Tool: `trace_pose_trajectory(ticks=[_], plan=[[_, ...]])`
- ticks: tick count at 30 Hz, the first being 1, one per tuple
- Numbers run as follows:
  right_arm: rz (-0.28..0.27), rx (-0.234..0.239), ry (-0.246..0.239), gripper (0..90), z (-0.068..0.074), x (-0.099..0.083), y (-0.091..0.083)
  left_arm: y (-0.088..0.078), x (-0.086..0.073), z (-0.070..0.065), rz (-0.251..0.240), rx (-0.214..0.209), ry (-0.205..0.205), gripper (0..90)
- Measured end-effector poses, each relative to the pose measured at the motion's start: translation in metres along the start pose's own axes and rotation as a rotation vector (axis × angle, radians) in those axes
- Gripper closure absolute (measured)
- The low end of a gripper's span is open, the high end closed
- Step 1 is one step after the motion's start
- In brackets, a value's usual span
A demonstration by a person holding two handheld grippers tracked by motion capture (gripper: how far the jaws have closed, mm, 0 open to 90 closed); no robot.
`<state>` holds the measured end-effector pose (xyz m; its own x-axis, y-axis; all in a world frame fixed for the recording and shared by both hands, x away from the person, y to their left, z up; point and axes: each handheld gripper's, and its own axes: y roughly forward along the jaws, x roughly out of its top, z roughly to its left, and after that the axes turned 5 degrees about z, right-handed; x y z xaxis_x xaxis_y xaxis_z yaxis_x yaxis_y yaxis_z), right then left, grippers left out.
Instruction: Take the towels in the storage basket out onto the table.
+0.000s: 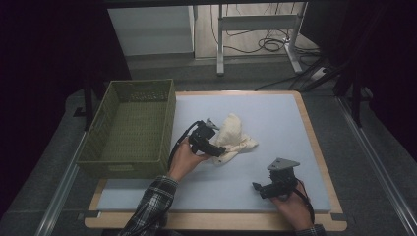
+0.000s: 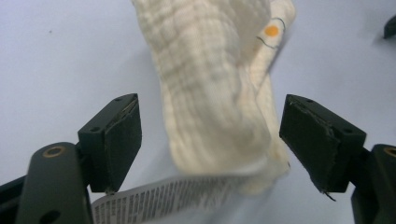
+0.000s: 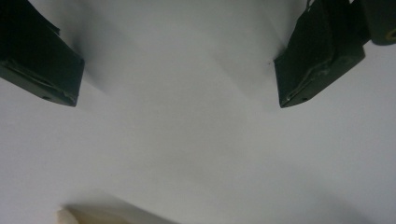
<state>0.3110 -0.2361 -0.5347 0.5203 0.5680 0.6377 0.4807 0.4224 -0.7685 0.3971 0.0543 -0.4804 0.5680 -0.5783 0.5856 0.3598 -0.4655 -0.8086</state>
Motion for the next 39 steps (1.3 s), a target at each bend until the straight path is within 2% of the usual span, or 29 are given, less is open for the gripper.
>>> trace_pose_trajectory(ticks=[5,6,10,12,15,17,19,22,23,26,31,34,35,37,39], plan=[[0.003,0.002,0.004,1.4,0.000,0.000,0.000,-0.008,-0.012,-0.008,-0.012,0.000,0.004,25.0],[0.003,0.003,0.005,1.4,0.000,0.000,0.000,-0.011,-0.020,-0.012,-0.014,0.002,0.010,25.3],[0.005,0.006,0.008,1.5,-0.001,0.000,0.000,-0.012,-0.032,-0.019,-0.019,0.035,0.017,26.9],[0.006,0.006,0.008,1.5,-0.001,0.001,0.000,-0.011,-0.042,-0.022,-0.025,0.044,0.011,28.1],[0.008,0.007,0.008,1.6,-0.001,0.001,0.000,-0.010,-0.047,-0.023,-0.025,0.051,0.002,28.1],[0.010,0.015,0.005,8.2,-0.002,0.002,-0.001,-0.007,-0.057,-0.025,-0.019,0.056,-0.009,28.0],[0.009,0.025,-0.004,16.9,-0.005,0.004,-0.004,-0.006,-0.060,-0.025,-0.019,0.057,-0.015,28.1],[0.013,0.041,0.007,22.0,-0.012,0.010,-0.003,0.000,-0.071,-0.027,-0.037,0.040,-0.026,28.1],[0.013,0.041,0.007,22.0,-0.012,0.010,-0.003,0.000,-0.071,-0.027,-0.037,0.040,-0.026,28.1],[-0.006,0.058,0.010,34.7,-0.023,0.022,-0.002,0.006,-0.073,-0.029,-0.062,0.024,-0.008,30.6],[-0.020,0.051,-0.027,51.2,-0.034,0.043,0.003,0.013,-0.065,-0.032,-0.083,0.019,0.015,37.1],[-0.023,0.045,-0.030,53.1,-0.040,0.054,0.007,0.016,-0.061,-0.032,-0.090,0.013,0.014,39.1],[-0.029,0.067,-0.029,53.3,-0.044,0.063,0.012,0.019,-0.059,-0.033,-0.089,0.014,0.014,40.1],[-0.028,0.073,-0.025,53.3,-0.046,0.067,0.015,0.020,-0.057,-0.033,-0.088,0.018,0.020,41.2],[-0.019,0.062,-0.047,52.4,-0.050,0.081,0.025,0.023,-0.054,-0.032,-0.089,0.030,0.025,42.3]])
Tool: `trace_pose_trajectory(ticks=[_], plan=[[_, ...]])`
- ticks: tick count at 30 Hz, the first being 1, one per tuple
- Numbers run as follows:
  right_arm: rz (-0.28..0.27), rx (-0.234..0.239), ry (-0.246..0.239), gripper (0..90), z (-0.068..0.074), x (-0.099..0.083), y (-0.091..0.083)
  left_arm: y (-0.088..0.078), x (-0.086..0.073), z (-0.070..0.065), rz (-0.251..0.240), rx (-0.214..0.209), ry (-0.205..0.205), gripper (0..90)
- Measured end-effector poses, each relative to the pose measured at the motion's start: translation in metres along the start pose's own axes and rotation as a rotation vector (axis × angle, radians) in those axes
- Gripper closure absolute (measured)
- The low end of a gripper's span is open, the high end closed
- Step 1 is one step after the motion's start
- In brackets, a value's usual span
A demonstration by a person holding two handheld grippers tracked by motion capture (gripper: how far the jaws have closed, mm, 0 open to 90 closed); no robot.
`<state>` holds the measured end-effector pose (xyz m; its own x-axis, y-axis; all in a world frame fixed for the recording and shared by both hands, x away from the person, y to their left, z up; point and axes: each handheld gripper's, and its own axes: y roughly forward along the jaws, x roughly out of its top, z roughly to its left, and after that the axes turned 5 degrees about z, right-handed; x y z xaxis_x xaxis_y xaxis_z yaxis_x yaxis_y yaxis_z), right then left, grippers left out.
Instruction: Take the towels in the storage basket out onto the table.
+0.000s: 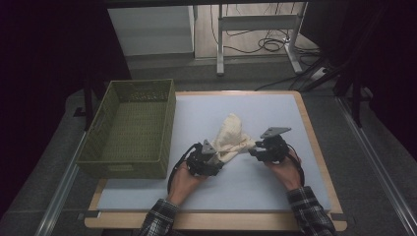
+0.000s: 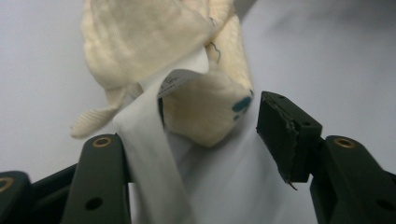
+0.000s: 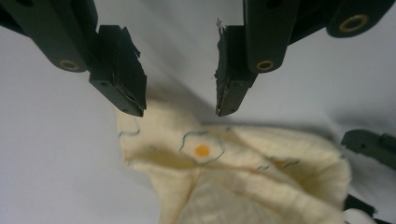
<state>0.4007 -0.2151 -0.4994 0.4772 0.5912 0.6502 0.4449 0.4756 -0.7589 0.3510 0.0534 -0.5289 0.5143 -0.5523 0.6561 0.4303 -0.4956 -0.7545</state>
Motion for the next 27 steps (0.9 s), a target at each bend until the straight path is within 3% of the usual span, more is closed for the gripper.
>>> trace_pose_trajectory(ticks=[4,5,7,8,10,12,15,16,20,22,23,25,26,27], plan=[[0.031,0.005,-0.028,52.2,-0.004,0.008,0.014,0.004,0.002,0.001,0.010,0.010,0.011,53.4],[0.064,-0.006,-0.044,59.9,-0.004,0.010,0.022,0.007,0.002,0.002,0.019,0.008,0.016,58.3],[0.079,-0.026,-0.063,74.4,-0.004,0.010,0.026,0.007,0.001,0.004,0.015,-0.022,0.019,72.0],[0.079,-0.022,-0.062,81.1,-0.004,0.010,0.025,0.007,0.001,0.004,0.017,-0.016,0.021,77.5],[0.061,-0.018,-0.046,85.7,-0.004,0.010,0.020,0.003,0.002,0.005,0.015,0.001,0.027,84.2],[0.053,-0.020,-0.045,85.9,-0.005,0.011,0.016,-0.002,0.003,0.007,0.004,0.006,0.020,84.9],[0.012,-0.036,-0.048,86.1,-0.006,0.016,-0.012,-0.017,0.008,0.012,-0.031,0.018,0.008,85.0],[0.012,-0.036,-0.048,86.1,-0.006,0.016,-0.012,-0.017,0.008,0.012,-0.031,0.018,0.008,85.0],[-0.010,-0.071,-0.029,86.0,-0.018,0.022,-0.049,-0.031,0.013,0.015,-0.052,0.034,0.002,84.6],[-0.007,-0.080,-0.023,86.1,-0.021,0.023,-0.052,-0.033,0.015,0.019,-0.054,0.036,-0.009,84.4],[-0.001,-0.107,0.003,86.0,-0.033,0.022,-0.057,-0.033,0.015,0.023,-0.050,0.044,-0.023,84.0],[0.000,-0.110,0.014,85.9,-0.038,0.021,-0.057,-0.028,0.015,0.029,-0.021,0.043,-0.052,83.6],[0.006,-0.115,0.040,85.2,-0.045,0.018,-0.053,-0.024,0.015,0.031,-0.006,0.043,-0.063,81.0],[0.030,-0.103,0.072,78.9,-0.054,0.012,-0.044,-0.016,0.012,0.034,0.028,0.061,-0.074,72.7]])
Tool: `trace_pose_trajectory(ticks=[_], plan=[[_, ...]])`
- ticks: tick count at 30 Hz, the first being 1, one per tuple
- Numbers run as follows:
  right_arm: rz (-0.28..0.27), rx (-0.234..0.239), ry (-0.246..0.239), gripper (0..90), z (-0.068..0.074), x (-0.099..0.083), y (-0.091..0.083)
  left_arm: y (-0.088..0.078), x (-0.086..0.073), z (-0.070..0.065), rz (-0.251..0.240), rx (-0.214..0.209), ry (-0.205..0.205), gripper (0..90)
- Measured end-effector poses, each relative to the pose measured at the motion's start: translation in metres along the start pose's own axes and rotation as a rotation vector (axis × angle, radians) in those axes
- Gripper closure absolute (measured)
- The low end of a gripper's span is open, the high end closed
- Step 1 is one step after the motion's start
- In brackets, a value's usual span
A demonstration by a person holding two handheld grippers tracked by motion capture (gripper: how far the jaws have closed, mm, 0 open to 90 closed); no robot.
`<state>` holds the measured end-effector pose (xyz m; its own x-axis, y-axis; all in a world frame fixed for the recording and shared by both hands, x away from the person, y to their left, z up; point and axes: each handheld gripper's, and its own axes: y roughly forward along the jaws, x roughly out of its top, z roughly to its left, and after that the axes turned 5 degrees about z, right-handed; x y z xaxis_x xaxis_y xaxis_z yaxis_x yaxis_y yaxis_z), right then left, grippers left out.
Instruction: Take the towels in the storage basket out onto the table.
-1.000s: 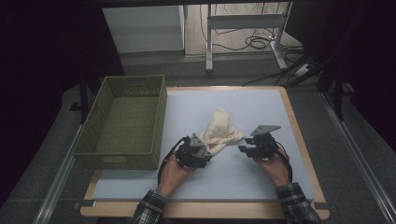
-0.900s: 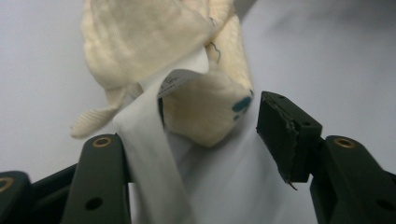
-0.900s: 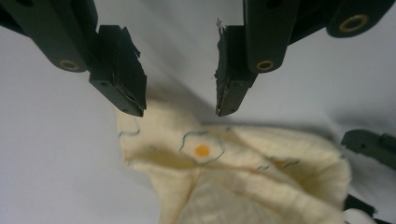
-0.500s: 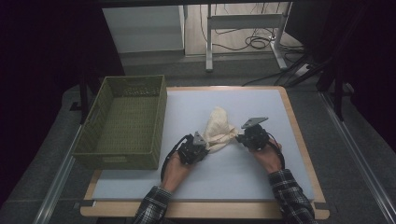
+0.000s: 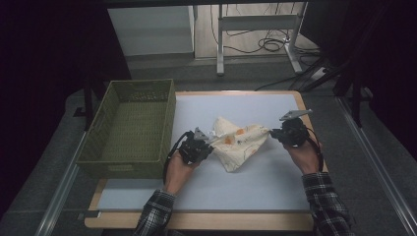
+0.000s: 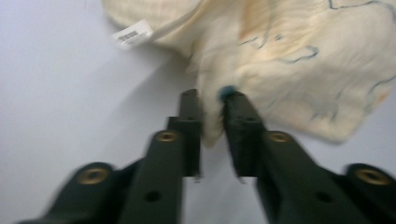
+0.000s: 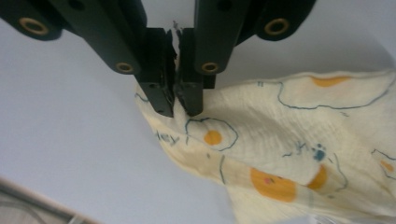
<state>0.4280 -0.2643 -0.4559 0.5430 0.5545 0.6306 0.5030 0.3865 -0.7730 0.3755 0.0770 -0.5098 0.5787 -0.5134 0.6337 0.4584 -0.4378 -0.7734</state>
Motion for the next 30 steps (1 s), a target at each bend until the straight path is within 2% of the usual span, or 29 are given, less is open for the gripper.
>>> trace_pose_trajectory(ticks=[1,2,4,8,11,12,14,15,17,20,23,24,27,29,30], plan=[[0.000,0.000,0.000,78.9,0.000,0.000,0.000,0.000,0.000,0.000,0.000,0.000,0.000,69.2],[0.029,0.015,0.021,74.2,-0.005,-0.008,0.011,0.003,-0.004,0.000,0.003,-0.006,-0.009,65.5],[0.025,0.017,0.027,71.3,-0.007,-0.015,0.013,0.003,-0.008,-0.001,-0.010,-0.005,-0.024,56.3],[0.012,0.013,0.039,65.6,-0.010,-0.024,0.006,-0.008,-0.012,-0.006,-0.027,-0.015,-0.024,45.3],[0.011,0.004,0.034,64.9,-0.010,-0.027,0.000,-0.014,-0.014,-0.013,-0.029,-0.034,-0.007,45.5],[0.008,0.001,0.035,64.6,-0.011,-0.031,-0.005,-0.019,-0.016,-0.019,-0.018,-0.072,0.021,54.0],[0.008,-0.001,0.040,64.7,-0.012,-0.035,-0.007,-0.021,-0.018,-0.028,0.010,-0.121,0.059,59.2],[0.008,-0.001,0.040,64.7,-0.012,-0.035,-0.007,-0.021,-0.018,-0.028,0.010,-0.121,0.059,62.7],[0.003,0.004,0.054,65.5,-0.015,-0.041,-0.008,-0.020,-0.018,-0.033,0.010,-0.145,0.072,63.1],[-0.001,0.044,0.088,73.3,-0.021,-0.045,-0.006,-0.013,-0.012,-0.040,-0.001,-0.190,0.086,62.3],[-0.004,0.052,0.092,74.4,-0.023,-0.045,-0.004,-0.005,-0.006,-0.045,-0.002,-0.215,0.098,58.9],[-0.012,0.066,0.087,74.3,-0.024,-0.044,0.000,0.004,-0.001,-0.050,0.001,-0.226,0.108,56.5],[-0.014,0.071,0.081,71.3,-0.024,-0.044,0.004,0.012,0.003,-0.055,-0.005,-0.240,0.115,51.3],[0.010,0.080,0.089,65.0,-0.024,-0.045,0.015,0.025,0.006,-0.063,0.018,-0.253,0.128,46.3],[0.010,0.080,0.089,65.0,-0.024,-0.045,0.015,0.025,0.006,-0.063,0.018,-0.253,0.128,45.3]])
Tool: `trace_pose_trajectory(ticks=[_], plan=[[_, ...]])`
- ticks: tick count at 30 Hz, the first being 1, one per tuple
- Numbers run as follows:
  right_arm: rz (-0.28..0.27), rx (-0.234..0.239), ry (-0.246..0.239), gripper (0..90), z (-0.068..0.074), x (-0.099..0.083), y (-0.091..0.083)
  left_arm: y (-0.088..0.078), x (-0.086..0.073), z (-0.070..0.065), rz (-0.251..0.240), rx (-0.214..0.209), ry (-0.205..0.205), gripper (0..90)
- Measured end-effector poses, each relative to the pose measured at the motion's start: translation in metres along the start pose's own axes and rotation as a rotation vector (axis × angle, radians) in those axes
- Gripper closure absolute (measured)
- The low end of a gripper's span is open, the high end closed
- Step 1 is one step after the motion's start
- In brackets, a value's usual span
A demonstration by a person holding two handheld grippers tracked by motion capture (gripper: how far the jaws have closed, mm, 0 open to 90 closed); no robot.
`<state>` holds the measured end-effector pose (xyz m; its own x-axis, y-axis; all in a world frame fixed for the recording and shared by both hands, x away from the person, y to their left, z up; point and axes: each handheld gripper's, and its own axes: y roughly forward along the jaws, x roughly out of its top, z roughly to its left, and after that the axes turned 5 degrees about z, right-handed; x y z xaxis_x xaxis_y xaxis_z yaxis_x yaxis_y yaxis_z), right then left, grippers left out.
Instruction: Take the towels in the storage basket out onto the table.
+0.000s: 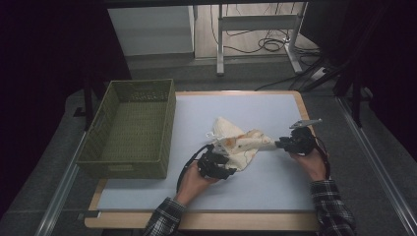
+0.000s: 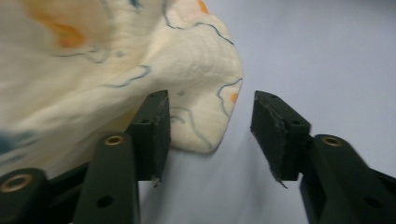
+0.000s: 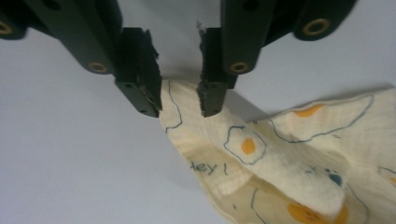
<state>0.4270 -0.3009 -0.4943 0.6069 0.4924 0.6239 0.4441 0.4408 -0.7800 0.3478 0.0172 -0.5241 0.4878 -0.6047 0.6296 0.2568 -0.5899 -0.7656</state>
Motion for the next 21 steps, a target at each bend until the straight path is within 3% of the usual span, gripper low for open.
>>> trace_pose_trajectory(ticks=[4,5,7,9,11,12,14,18,21], plan=[[0.022,0.007,0.005,63.9,-0.003,-0.004,0.013,0.010,0.003,-0.006,0.012,0.036,0.031,45.8],[0.022,0.003,0.011,64.4,-0.005,-0.005,0.018,0.010,0.004,-0.009,0.024,0.079,0.049,52.9],[0.014,-0.005,0.012,67.1,-0.006,-0.005,0.021,0.010,0.003,-0.010,0.018,0.087,0.050,59.8],[0.010,-0.010,0.015,69.8,-0.006,-0.005,0.022,0.010,0.002,-0.010,0.009,0.086,0.041,64.4],[0.007,-0.032,0.012,78.1,-0.005,-0.005,0.023,0.010,0.001,-0.008,0.000,0.074,0.030,75.7],[0.007,-0.034,0.025,86.3,-0.005,-0.005,0.024,0.010,0.000,-0.006,-0.004,0.061,0.020,86.1],[0.015,-0.019,0.036,89.6,-0.004,-0.005,0.023,0.006,-0.003,0.001,-0.008,0.015,-0.010,87.8],[0.008,-0.027,0.014,89.6,0.002,-0.007,0.014,-0.003,-0.006,0.001,-0.008,0.011,-0.009,88.2],[-0.028,-0.050,0.002,89.3,0.005,-0.005,0.003,-0.011,-0.011,0.000,-0.004,0.008,-0.010,88.2]])
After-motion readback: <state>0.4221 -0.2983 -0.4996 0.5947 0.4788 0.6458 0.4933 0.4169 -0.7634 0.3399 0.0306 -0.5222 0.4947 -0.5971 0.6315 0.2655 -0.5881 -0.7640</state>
